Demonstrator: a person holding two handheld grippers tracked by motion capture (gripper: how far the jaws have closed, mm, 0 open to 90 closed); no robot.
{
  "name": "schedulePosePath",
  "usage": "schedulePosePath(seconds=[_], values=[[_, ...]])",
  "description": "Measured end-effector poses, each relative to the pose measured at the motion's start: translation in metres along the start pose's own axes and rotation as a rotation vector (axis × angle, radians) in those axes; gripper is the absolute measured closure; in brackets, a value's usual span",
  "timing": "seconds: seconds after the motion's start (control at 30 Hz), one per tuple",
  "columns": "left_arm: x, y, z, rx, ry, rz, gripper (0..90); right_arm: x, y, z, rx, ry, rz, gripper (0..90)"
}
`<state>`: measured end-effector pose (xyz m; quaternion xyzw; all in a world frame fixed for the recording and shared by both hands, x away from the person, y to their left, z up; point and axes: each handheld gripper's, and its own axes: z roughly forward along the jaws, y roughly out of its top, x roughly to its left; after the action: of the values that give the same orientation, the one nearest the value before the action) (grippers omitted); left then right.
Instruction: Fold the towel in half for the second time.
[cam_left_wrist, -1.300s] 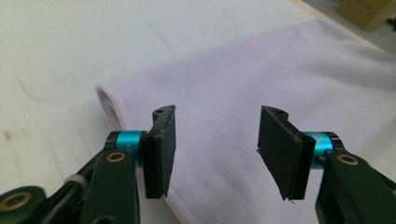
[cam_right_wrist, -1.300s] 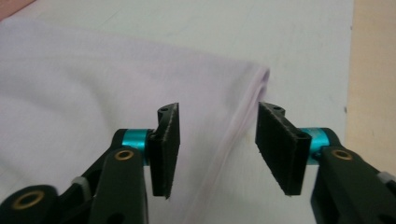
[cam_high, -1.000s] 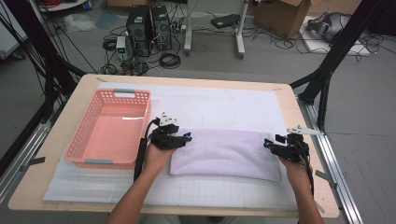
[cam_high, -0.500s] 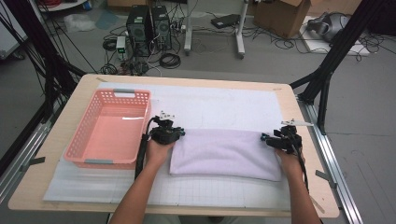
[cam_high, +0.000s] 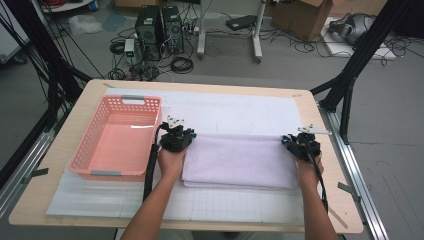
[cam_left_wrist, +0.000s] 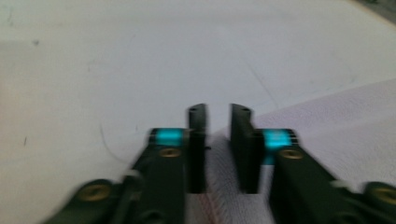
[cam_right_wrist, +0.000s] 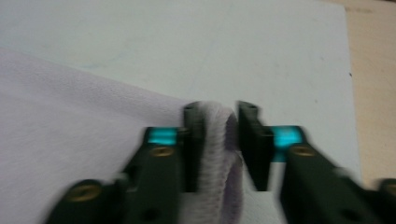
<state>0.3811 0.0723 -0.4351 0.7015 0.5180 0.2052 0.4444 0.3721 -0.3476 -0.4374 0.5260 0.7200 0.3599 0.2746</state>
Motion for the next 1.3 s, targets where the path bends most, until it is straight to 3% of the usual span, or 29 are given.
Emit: schedulePosePath(seconds=[0.07, 0.17, 0.33, 0.47, 0.5, 0.6, 0.7, 0.8, 0.9, 1.13, 1.27, 1.3], values=[[0.000, 0.000, -0.004, -0.005, 0.023, -0.002, 53.9, -0.004, 0.000, -0.004, -0.020, -0.007, 0.056, 49.9], [-0.001, -0.001, -0.013, -0.018, 0.015, 0.002, 46.4, -0.005, 0.003, -0.017, -0.072, 0.010, 0.048, 48.8], [-0.010, -0.009, -0.025, -0.018, -0.078, 0.027, 46.5, 0.008, -0.001, -0.033, -0.053, 0.203, -0.014, 50.3], [-0.017, -0.018, -0.034, -0.029, -0.152, 0.059, 50.8, 0.022, -0.016, -0.044, -0.018, 0.306, -0.098, 63.4], [-0.018, -0.019, -0.034, -0.017, -0.161, 0.066, 54.2, 0.025, -0.022, -0.046, 0.014, 0.304, -0.130, 64.5], [-0.018, -0.024, -0.036, 0.000, -0.179, 0.069, 57.7, 0.027, -0.036, -0.046, 0.076, 0.307, -0.154, 67.5], [-0.018, -0.029, -0.040, -0.006, -0.186, 0.070, 57.6, 0.021, -0.049, -0.055, 0.077, 0.307, -0.116, 67.6], [-0.018, -0.033, -0.044, -0.009, -0.196, 0.069, 54.1, 0.016, -0.057, -0.068, 0.090, 0.272, -0.136, 66.9], [-0.019, -0.037, -0.049, -0.015, -0.216, 0.075, 49.0, 0.013, -0.061, -0.076, 0.070, 0.247, -0.135, 60.5], [-0.023, -0.045, -0.069, -0.043, -0.262, 0.083, 37.8, 0.006, -0.061, -0.099, -0.030, 0.259, -0.052, 42.2], [-0.023, -0.047, -0.079, -0.069, -0.278, 0.055, 29.3, 0.006, -0.067, -0.109, -0.024, 0.241, -0.024, 39.5], [-0.023, -0.047, -0.081, -0.080, -0.276, 0.058, 23.4, 0.007, -0.069, -0.111, -0.027, 0.234, -0.020, 37.5]])
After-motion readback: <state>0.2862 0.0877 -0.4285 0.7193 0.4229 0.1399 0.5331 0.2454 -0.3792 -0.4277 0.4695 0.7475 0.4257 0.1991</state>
